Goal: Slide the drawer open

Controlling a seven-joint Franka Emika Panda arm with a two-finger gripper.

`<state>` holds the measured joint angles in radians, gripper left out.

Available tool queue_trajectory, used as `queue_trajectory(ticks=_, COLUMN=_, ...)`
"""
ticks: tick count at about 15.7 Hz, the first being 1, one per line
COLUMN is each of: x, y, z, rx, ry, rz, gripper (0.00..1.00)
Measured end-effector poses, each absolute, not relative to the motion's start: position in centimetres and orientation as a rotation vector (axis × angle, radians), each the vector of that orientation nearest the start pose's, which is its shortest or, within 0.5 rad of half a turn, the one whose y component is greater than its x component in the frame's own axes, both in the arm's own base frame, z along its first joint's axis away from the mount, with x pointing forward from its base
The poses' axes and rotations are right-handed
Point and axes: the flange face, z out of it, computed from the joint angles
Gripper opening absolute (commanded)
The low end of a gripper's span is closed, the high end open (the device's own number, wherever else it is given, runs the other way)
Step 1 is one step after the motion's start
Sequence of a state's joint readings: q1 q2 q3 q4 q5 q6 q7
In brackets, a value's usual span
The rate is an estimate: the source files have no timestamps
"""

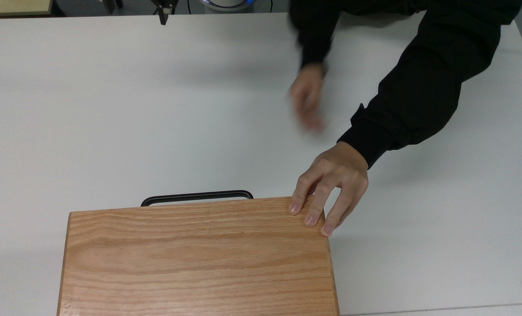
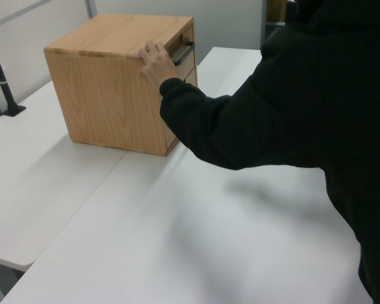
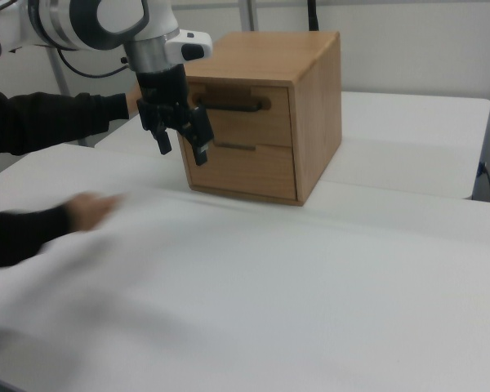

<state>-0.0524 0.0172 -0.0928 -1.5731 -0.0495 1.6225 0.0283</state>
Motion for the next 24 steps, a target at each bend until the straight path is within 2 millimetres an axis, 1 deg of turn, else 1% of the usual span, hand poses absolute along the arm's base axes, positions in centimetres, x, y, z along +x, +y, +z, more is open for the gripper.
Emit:
queue_trajectory(ticks=15, x=55.83, y=-8.64, z=61.85, rx=-3.183, ry=0.272, rz=-0.046, gripper=1.00)
queue_trajectory(ticks=24, x=55.85, y=-8.49, z=61.83, rx=-3.186, ry=0.228, rz=-0.045, gripper=1.00)
